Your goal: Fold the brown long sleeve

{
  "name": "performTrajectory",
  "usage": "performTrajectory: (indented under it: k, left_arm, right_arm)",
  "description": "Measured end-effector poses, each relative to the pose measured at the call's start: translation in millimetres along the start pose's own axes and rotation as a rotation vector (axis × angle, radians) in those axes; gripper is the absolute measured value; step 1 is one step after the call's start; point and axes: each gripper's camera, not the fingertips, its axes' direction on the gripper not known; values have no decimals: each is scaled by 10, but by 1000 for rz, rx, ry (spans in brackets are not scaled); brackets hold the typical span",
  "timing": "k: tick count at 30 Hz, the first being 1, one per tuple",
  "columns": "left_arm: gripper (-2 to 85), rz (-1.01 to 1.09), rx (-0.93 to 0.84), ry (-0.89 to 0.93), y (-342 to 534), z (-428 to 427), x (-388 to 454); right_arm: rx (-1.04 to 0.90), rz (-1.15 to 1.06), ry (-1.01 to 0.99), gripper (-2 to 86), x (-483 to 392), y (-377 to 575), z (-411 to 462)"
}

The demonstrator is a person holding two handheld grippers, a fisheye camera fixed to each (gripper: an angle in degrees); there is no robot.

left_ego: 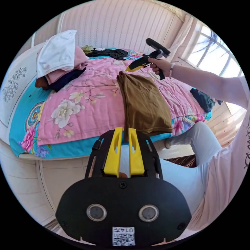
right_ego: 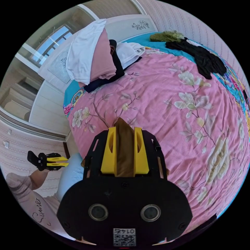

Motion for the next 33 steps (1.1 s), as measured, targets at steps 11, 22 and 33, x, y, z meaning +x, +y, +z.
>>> performTrajectory:
  k: [11,22,33]
  left_arm:
    - [92,167,-244,-2,-404,1335,590]
    - [-8,191,-146,-53,-106,1218,1238]
    - [-10,427,233,109,-46,20,2488]
  right_arm:
    - [-248,-142,155,138,-516,-542,1093]
    - [-15,-204,73,26,-717,-248,41]
    - [371,-46,79,23,-262,1204,-2266]
